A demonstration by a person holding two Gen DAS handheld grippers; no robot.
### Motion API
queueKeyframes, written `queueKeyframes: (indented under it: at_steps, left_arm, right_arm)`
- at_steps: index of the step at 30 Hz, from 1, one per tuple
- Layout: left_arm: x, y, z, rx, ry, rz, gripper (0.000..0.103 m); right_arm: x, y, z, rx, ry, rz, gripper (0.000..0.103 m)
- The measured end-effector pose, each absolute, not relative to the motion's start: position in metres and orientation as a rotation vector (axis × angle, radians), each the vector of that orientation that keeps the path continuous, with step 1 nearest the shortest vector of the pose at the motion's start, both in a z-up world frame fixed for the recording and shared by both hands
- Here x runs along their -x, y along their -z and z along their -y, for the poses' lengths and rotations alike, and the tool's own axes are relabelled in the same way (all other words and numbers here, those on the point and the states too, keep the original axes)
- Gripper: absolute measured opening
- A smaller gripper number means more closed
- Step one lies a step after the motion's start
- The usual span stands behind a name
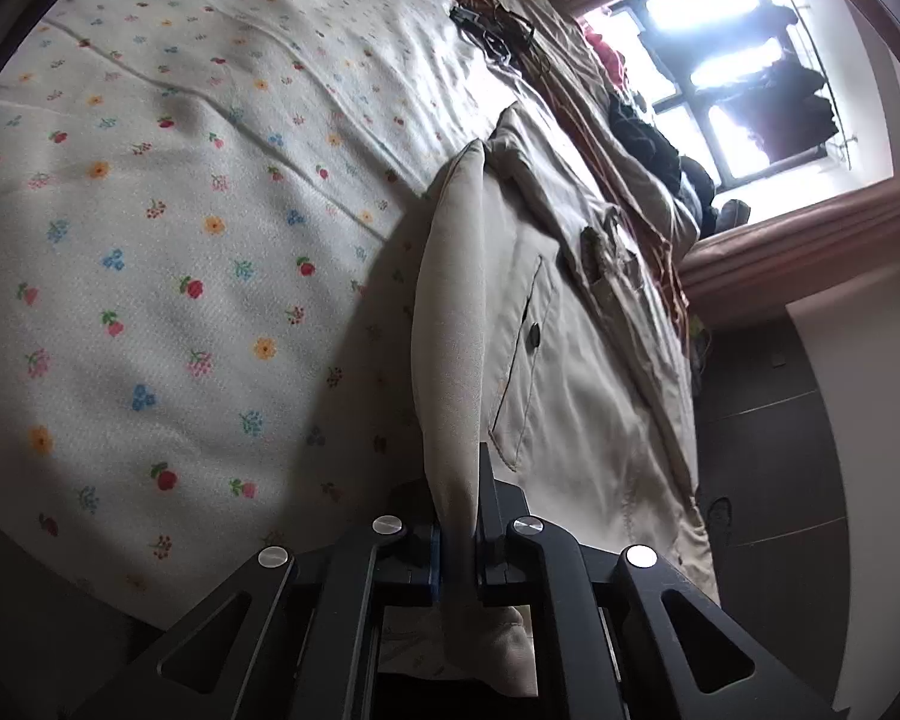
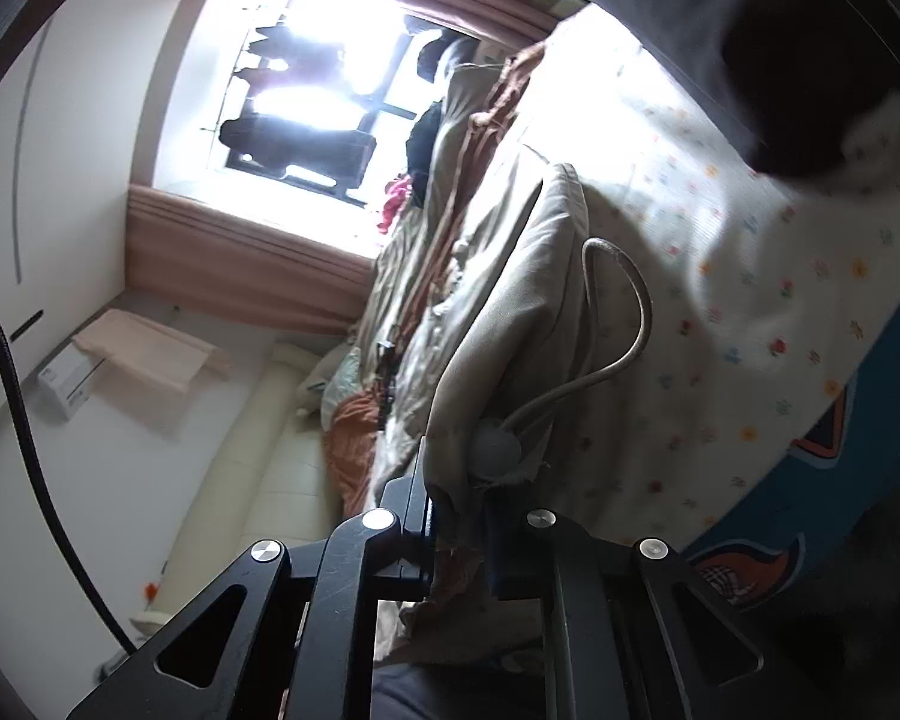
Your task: Fold large clothes
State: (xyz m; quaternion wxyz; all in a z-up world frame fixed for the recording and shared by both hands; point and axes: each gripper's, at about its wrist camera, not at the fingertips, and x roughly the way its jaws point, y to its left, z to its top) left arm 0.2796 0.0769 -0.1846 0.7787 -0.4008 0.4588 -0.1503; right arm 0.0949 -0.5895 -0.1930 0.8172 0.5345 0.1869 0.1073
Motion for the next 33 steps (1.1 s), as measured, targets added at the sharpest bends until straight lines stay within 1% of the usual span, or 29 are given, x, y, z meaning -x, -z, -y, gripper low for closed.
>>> queueKeyframes:
  at_steps: [5, 17, 33]
  left_arm:
    - [-0.258, 0.154, -0.097, 0.907, 0.363, -0.919, 0.004]
    - [-0.186, 0.083, -0.129, 0.964, 0.423, -0.782, 0.004]
    - [-0.081, 0.033, -0.157, 1.007, 0.467, -0.683, 0.003]
  right_arm:
    - [-0.085, 0.162, 0.577, -1.111, -0.274, -0.361, 0.013]
    - [-0.051, 0.096, 0.557, -1.029, -0.387, -0.275, 0.012]
    - [-0.007, 0.046, 0.541, -0.929, -0.514, -0.177, 0.012]
